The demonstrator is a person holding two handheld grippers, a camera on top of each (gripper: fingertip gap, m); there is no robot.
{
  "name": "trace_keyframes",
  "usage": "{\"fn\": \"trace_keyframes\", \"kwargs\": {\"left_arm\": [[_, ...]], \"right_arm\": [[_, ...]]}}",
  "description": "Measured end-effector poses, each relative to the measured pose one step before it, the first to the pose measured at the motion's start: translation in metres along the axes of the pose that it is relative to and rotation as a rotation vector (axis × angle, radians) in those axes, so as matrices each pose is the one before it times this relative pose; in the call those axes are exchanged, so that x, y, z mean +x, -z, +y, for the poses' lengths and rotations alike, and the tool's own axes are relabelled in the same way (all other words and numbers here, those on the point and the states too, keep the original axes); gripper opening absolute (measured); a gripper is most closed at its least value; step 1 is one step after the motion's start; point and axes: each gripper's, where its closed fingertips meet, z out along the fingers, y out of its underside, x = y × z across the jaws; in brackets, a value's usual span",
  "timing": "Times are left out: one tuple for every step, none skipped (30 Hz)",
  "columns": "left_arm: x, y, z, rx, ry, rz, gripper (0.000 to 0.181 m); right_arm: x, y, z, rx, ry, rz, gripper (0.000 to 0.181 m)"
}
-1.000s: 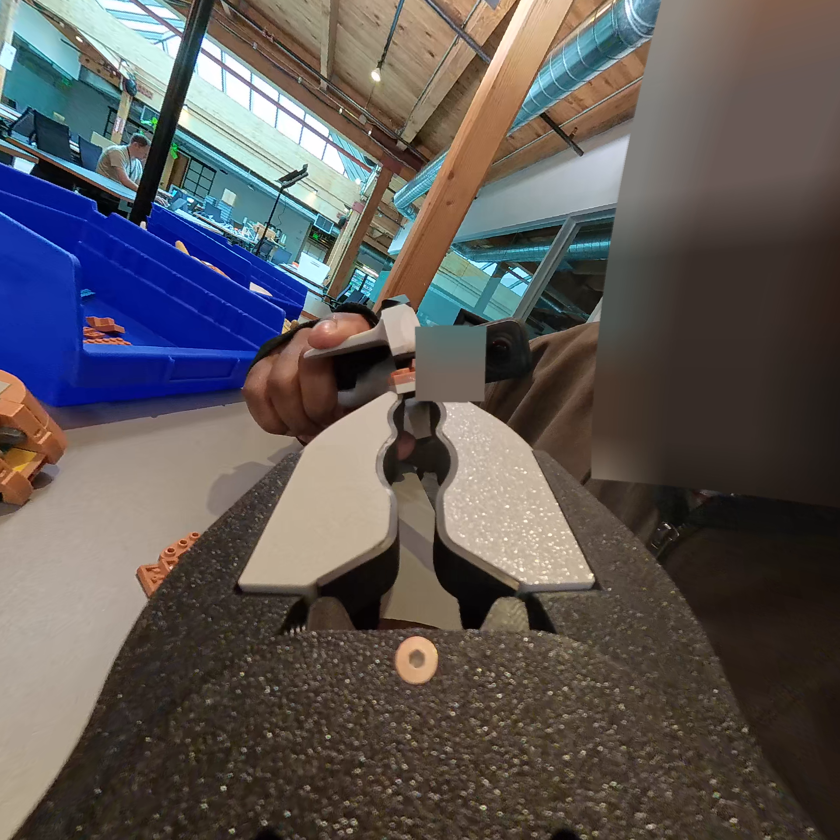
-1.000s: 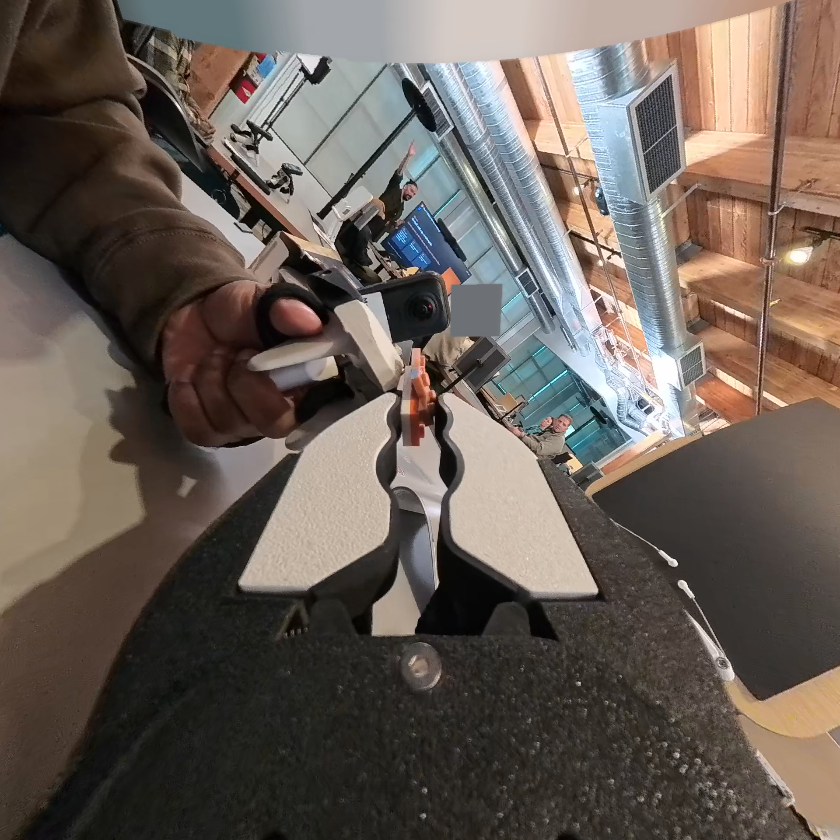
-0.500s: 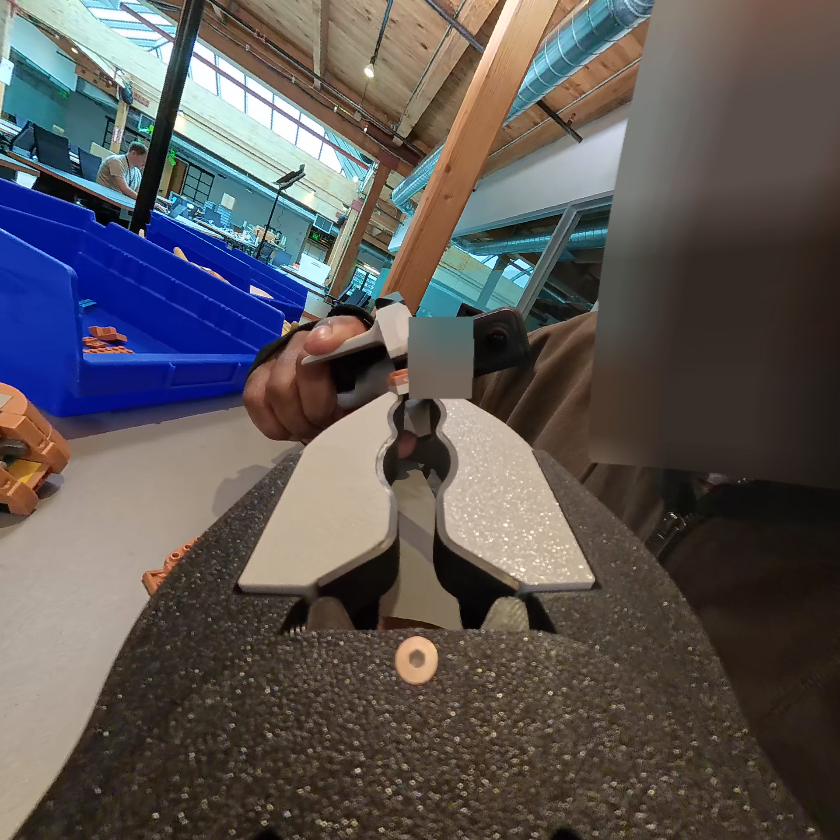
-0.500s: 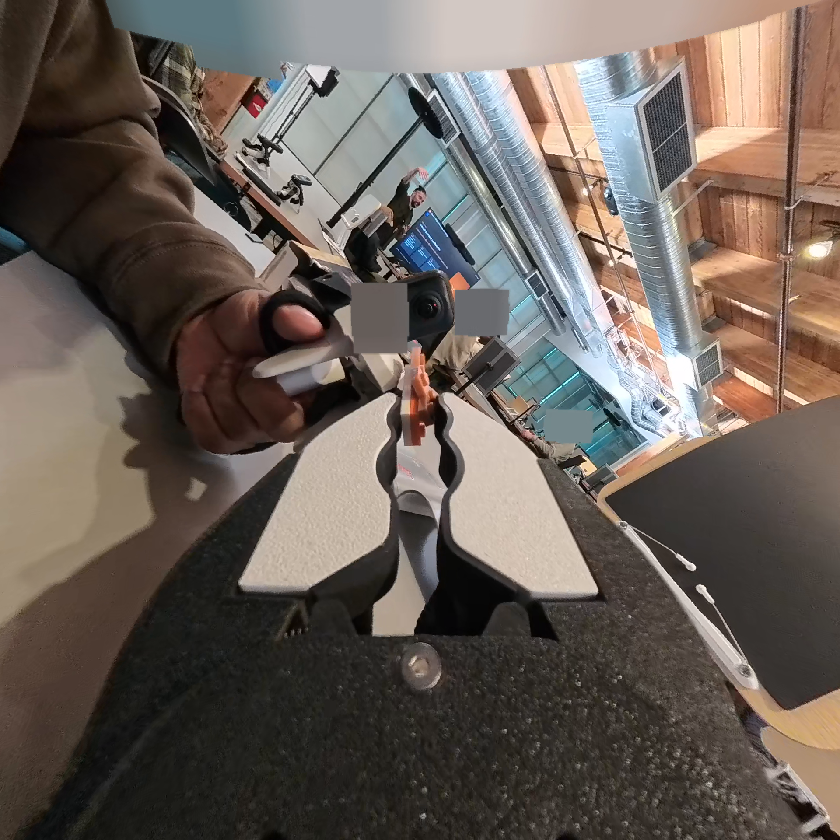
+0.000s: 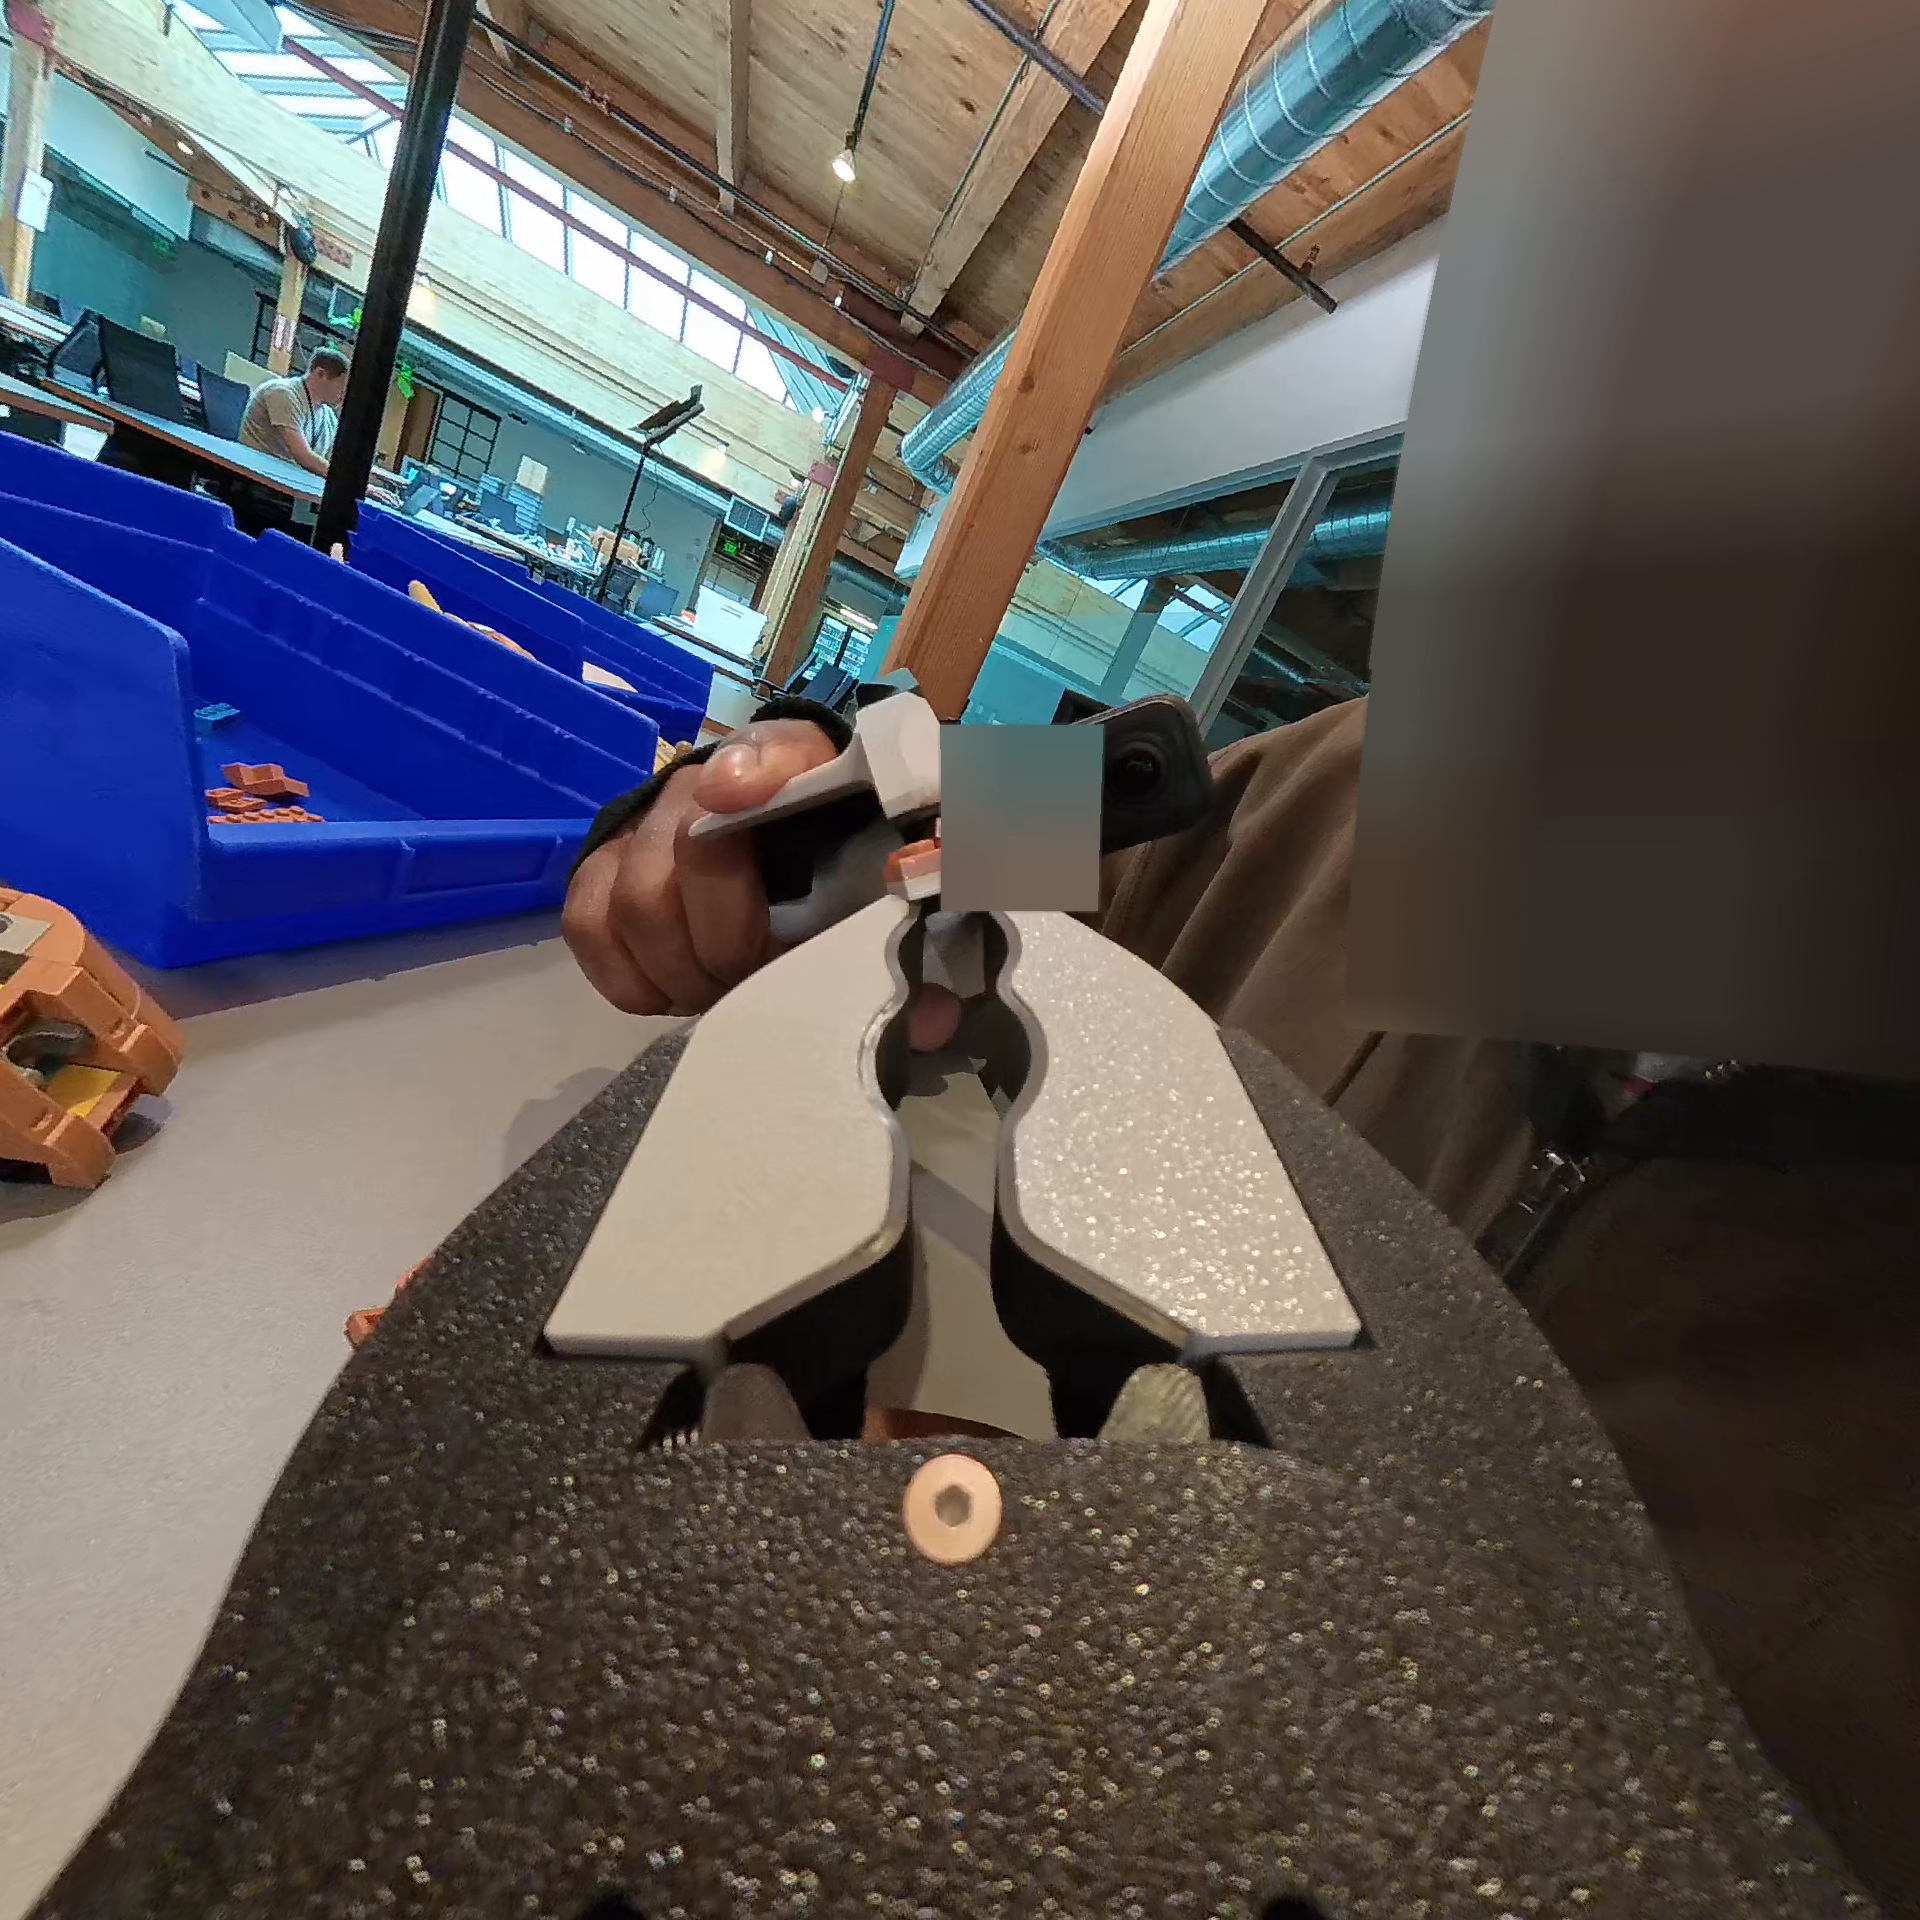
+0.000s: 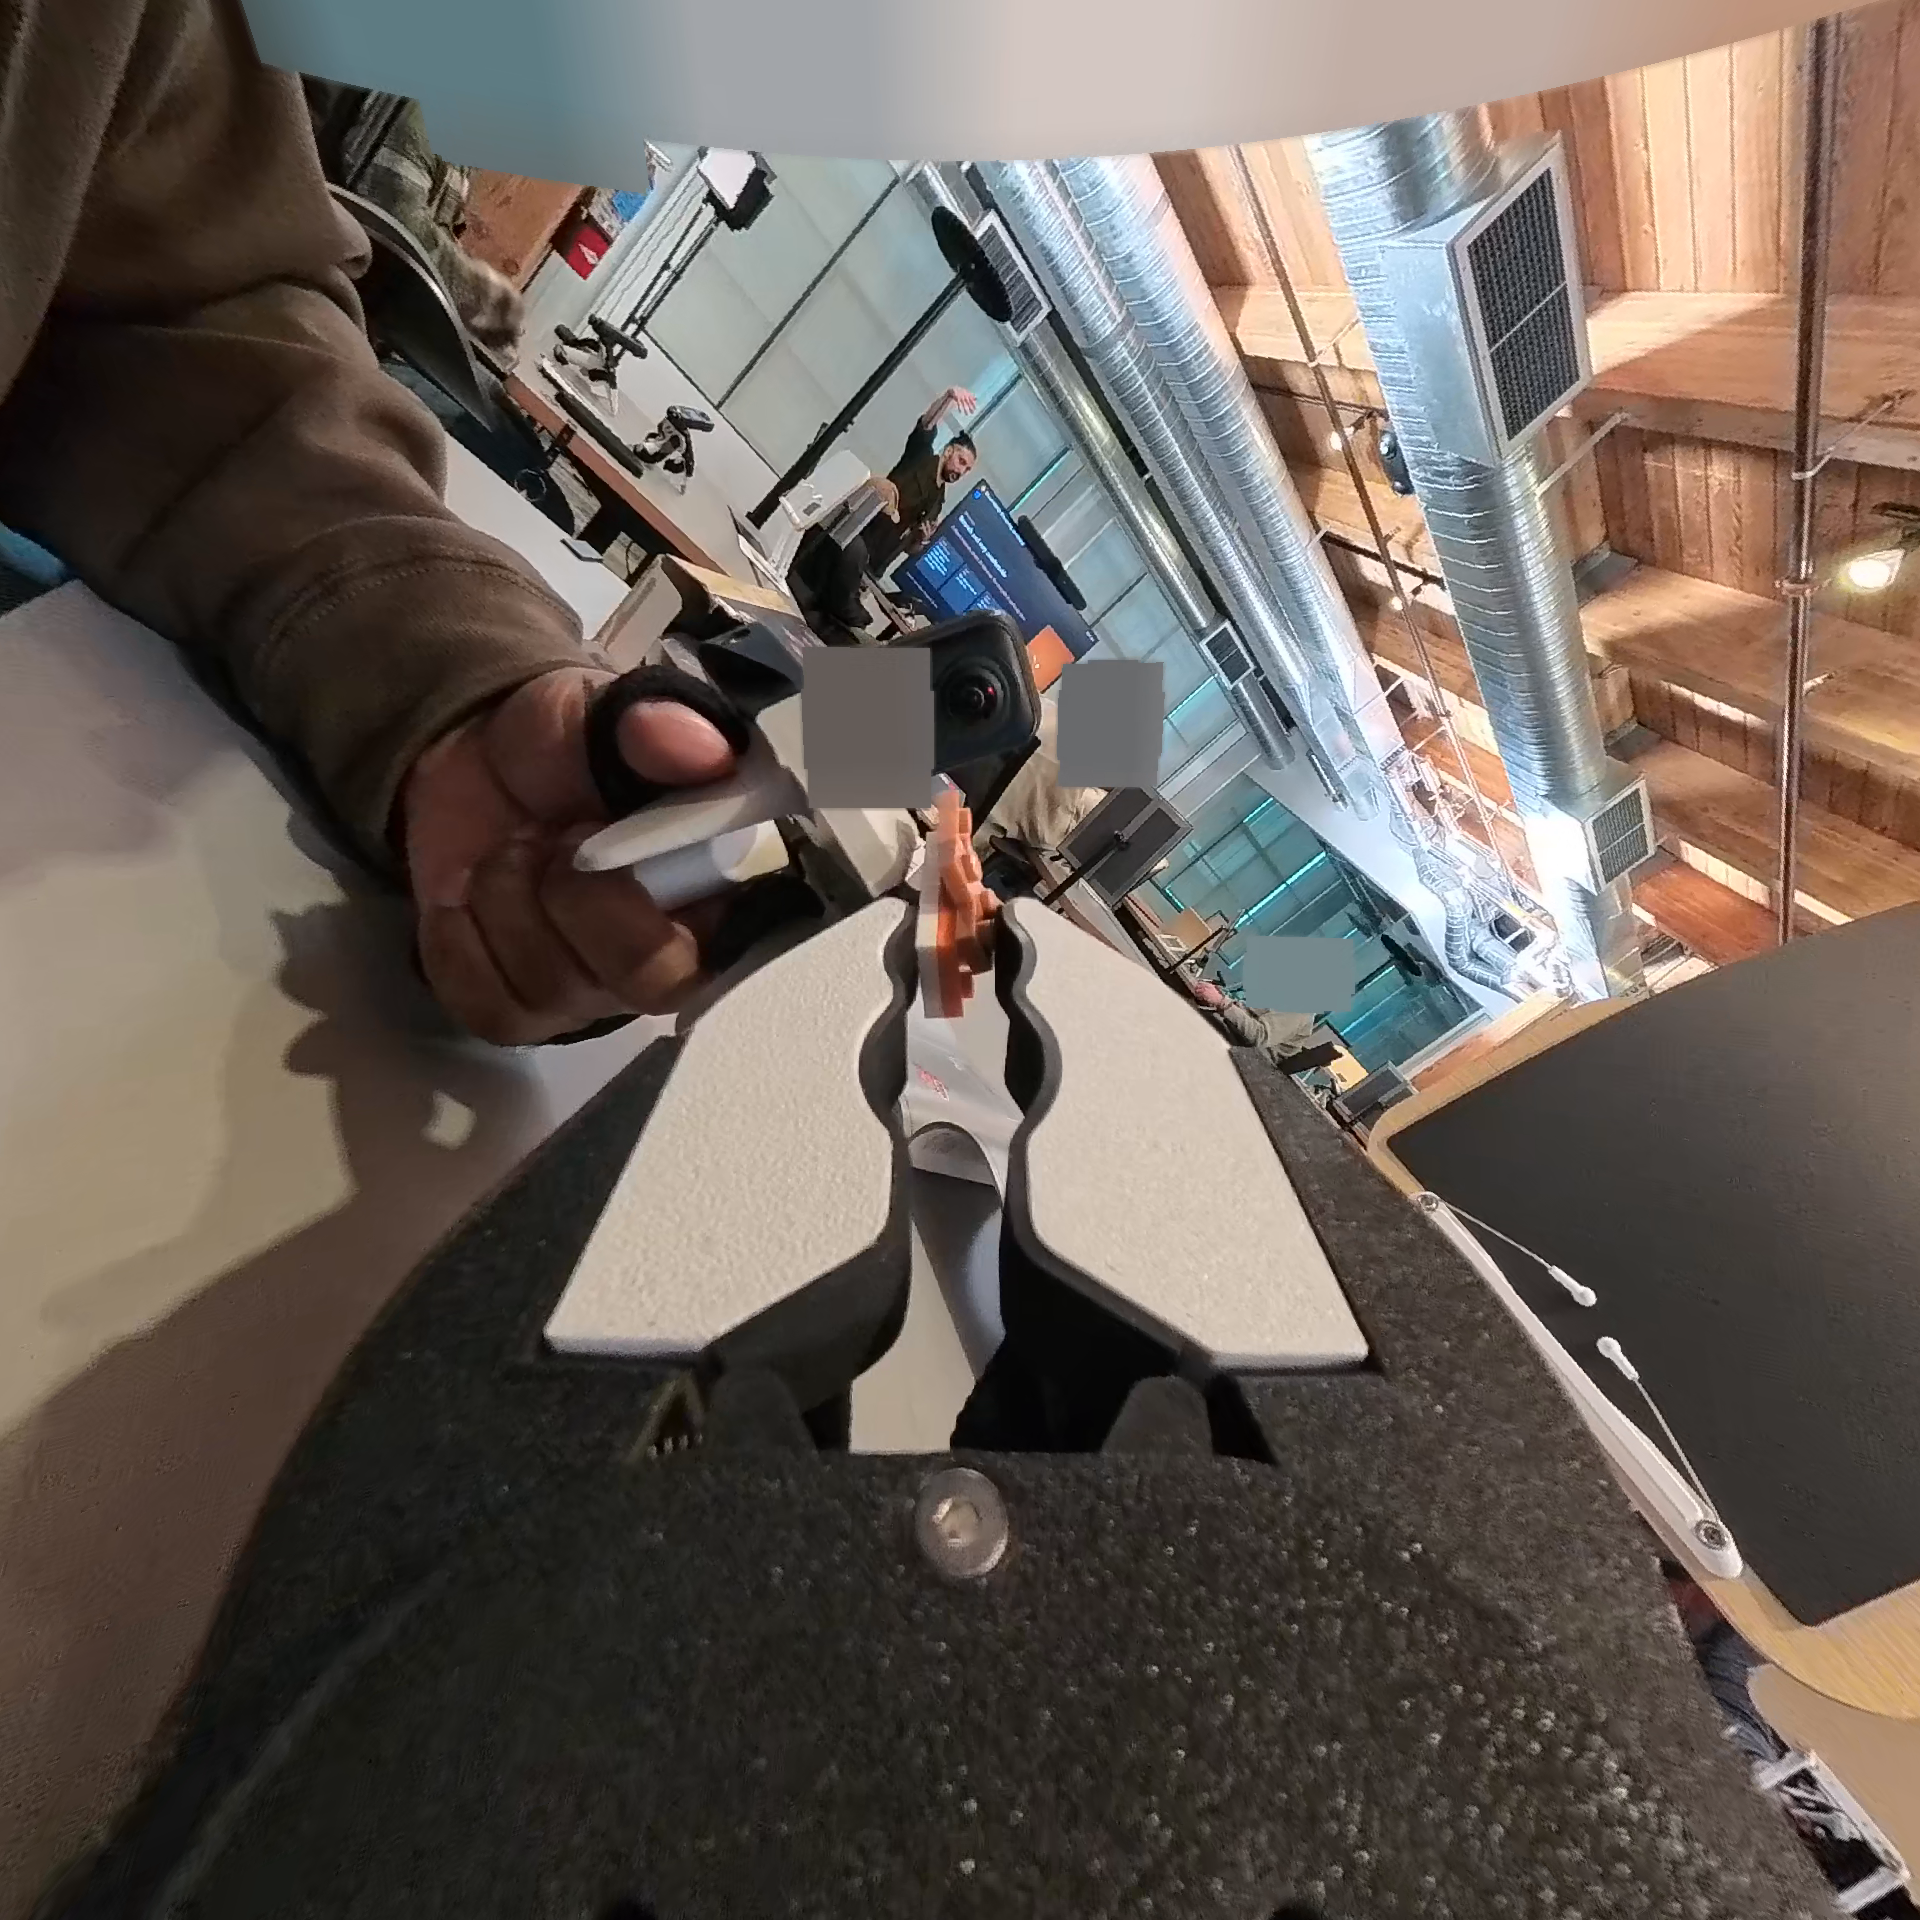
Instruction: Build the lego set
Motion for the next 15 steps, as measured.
{"fn": "trace_keyframes", "kwargs": {"left_arm": [[-0.0003,-0.00008,0.00026,-0.0007,0.0004,-0.0009,0.01],[-0.00027,-0.00005,0.00021,-0.0008,-0.0007,-0.001,0.01],[-0.00019,-0.00008,0.00028,-0.0008,-0.0013,-0.001,0.01],[-0.00006,-0.00006,0.00031,-0.0011,-0.0009,-0.0002,0.01],[-0.00024,0.00002,0.00015,-0.0006,-0.0003,-0.0007,0.01],[-0.00027,0.00004,0.00021,-0.0005,0.0004,-0.001,0.01],[-0.00045,0.00015,0.00015,-0.0002,0.0013,-0.0014,0.01],[-0.00041,0.00014,0.0002,-0.0007,0.0019,-0.0007,0.01],[-0.00065,0.00025,0.00017,0.0,0.0018,-0.0025,0.01],[-0.00026,0.0002,0.00021,-0.0013,0.0008,0.0001,0.01],[-0.00015,0.00005,0.0002,-0.0011,-0.0001,-0.0002,0.01],[-0.00025,0.00007,0.00026,-0.0015,-0.0018,-0.0019,0.01],[-0.00044,0.00019,0.00039,-0.0023,-0.0009,-0.0026,0.01],[-0.00053,0.0002,0.00035,-0.0027,-0.0002,-0.0021,0.01],[-0.00063,0.00029,0.00034,-0.0014,0.0001,-0.0027,0.011]], "right_arm": [[-0.00008,0.00022,0.0004,-0.0006,-0.0012,-0.0014,0.014],[-0.00022,0.00016,0.0003,-0.0003,-0.0014,-0.0019,0.014],[-0.00017,0.00014,0.00022,-0.0002,-0.001,-0.0023,0.014],[-0.00015,0.00011,0.00014,-0.0006,-0.001,-0.0022,0.014],[-0.00013,0.00011,0.00032,-0.0013,-0.002,-0.0021,0.013],[-0.0002,-0.00003,0.00041,-0.0019,-0.004,-0.0025,0.013],[-0.00013,-0.00003,0.00054,-0.0022,-0.0055,-0.0028,0.013],[-0.0002,-0.00006,0.00061,-0.0026,-0.0042,-0.002,0.013],[-0.0002,-0.0001,0.00065,-0.0029,-0.0026,-0.0007,0.013],[-0.0003,-0.00002,0.00038,-0.0009,-0.0035,-0.0012,0.013],[-0.00026,-0.00001,0.00015,0.0001,-0.0038,-0.0011,0.013],[-0.00027,-0.00002,0.00045,-0.0013,-0.0019,-0.0008,0.013],[-0.00027,0.00007,0.00063,-0.0032,-0.0005,-0.0011,0.013],[-0.00031,-0.00014,0.00075,-0.0043,-0.0016,-0.0023,0.013],[-0.00027,-0.00019,0.00086,-0.0049,-0.0019,-0.0021,0.013]]}}
